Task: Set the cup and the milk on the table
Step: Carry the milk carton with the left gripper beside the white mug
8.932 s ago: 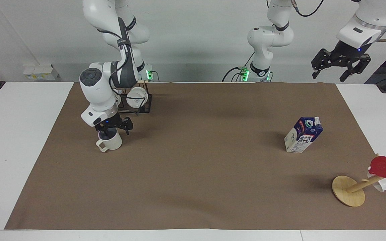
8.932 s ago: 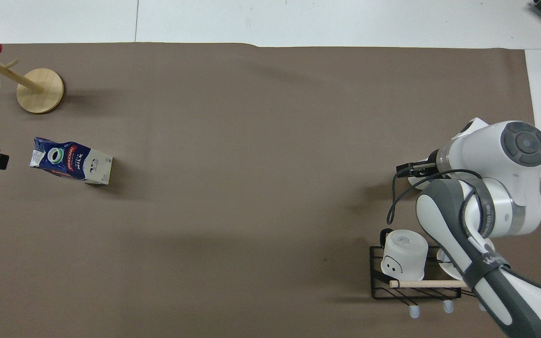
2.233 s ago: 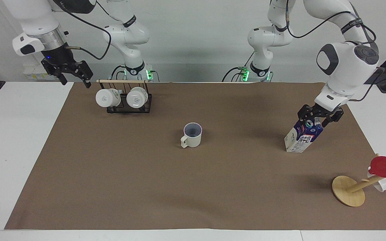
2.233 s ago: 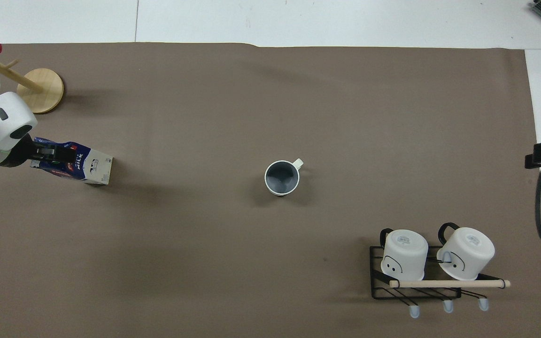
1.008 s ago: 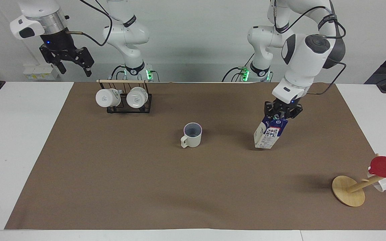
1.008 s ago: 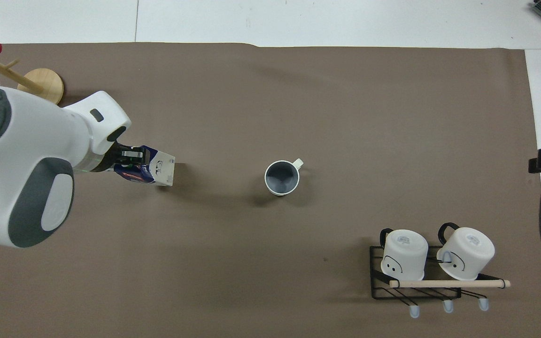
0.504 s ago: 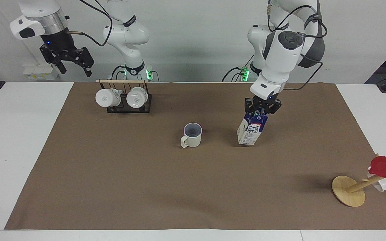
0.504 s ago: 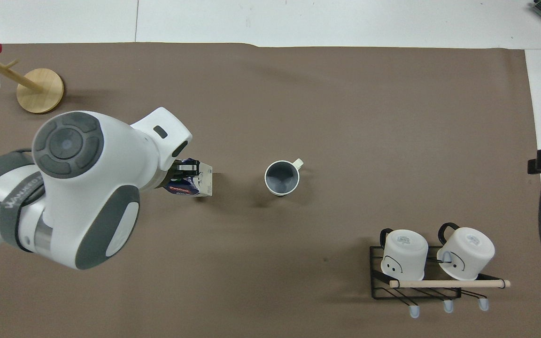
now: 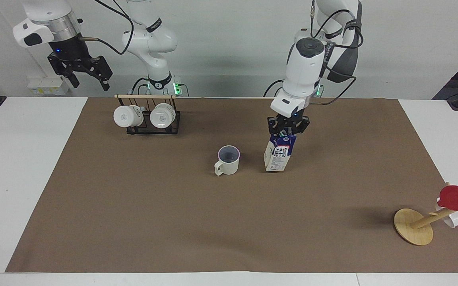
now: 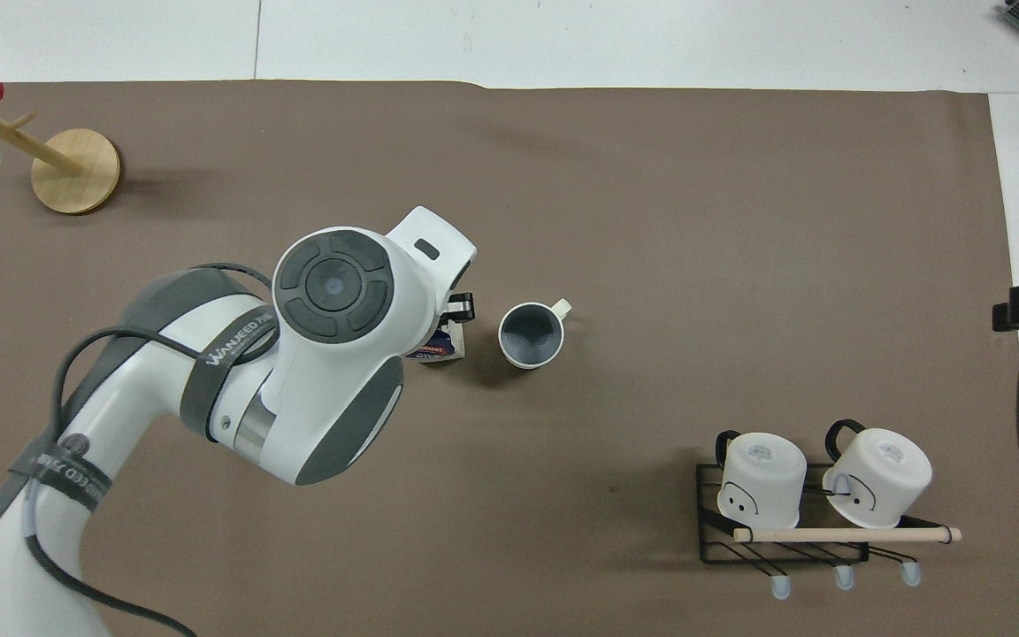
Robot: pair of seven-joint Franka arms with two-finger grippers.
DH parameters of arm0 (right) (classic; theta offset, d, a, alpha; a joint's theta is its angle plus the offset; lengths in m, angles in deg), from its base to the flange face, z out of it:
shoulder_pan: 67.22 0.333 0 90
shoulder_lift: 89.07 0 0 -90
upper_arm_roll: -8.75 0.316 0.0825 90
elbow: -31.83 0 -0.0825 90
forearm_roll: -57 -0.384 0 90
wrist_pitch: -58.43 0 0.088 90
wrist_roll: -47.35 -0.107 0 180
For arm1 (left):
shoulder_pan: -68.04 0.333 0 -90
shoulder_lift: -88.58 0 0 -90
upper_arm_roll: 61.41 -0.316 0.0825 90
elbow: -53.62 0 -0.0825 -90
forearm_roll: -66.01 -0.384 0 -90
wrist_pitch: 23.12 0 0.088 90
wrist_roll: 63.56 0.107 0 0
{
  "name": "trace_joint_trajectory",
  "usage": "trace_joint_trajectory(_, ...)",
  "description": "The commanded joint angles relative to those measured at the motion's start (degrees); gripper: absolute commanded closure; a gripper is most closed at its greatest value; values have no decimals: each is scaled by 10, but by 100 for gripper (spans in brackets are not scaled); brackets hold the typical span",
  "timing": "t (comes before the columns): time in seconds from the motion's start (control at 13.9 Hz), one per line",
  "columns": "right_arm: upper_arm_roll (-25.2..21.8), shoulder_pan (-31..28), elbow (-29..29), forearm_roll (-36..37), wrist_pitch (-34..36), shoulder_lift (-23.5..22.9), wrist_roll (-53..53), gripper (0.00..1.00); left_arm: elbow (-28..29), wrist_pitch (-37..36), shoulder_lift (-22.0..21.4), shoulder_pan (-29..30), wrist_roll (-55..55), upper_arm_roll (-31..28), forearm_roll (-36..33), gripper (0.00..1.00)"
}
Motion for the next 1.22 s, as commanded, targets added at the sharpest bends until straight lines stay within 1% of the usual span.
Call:
trace_joint_trajectory(0.0, 1, 0, -2, -3, 16, 4, 15, 0, -16, -3, 11, -20, -24, -9, -14, 86)
trace_joint_trajectory(0.14, 1, -1, 5, -5, 24, -5, 15, 0, -15, -5, 11, -30, -24, -9, -14, 85)
trace_joint_trajectory(0.29, 0, 0, 2, -4, 19, -2, 11, 0, -15, -5, 11, -31, -23, -8, -14, 84)
trace_joint_trajectory(0.36, 1, 0, -2, -4, 16, 2, 10, 0, -12, -5, 11, -33, -23, -8, -14, 78)
trace_joint_trajectory(0.5, 1, 0, 0, -4, 17, 2, 11, 0, -10, -9, 10, -37, -23, -8, -14, 51)
trace_joint_trajectory(0.58, 1, 0, -1, -4, 17, 2, 12, 0, -10, -9, 10, -37, -22, -7, -13, 24)
trace_joint_trajectory(0.65, 1, 0, 0, -4, 16, 2, 15, 0, -10, -10, 10, -37, -22, -7, -14, 0)
trace_joint_trajectory(0.79, 1, 0, 0, -4, 20, 2, 12, 0, -13, -8, 10, -37, -17, -7, -14, 0)
trace_joint_trajectory(0.94, 0, -4, 0, -4, 19, 2, 11, 0, -13, -12, 0, -36, -15, -7, -13, 0)
trace_joint_trajectory(1.15, 0, -1, -1, -4, 19, 2, 12, 0, -12, -33, -35, -29, -12, -7, -8, 0)
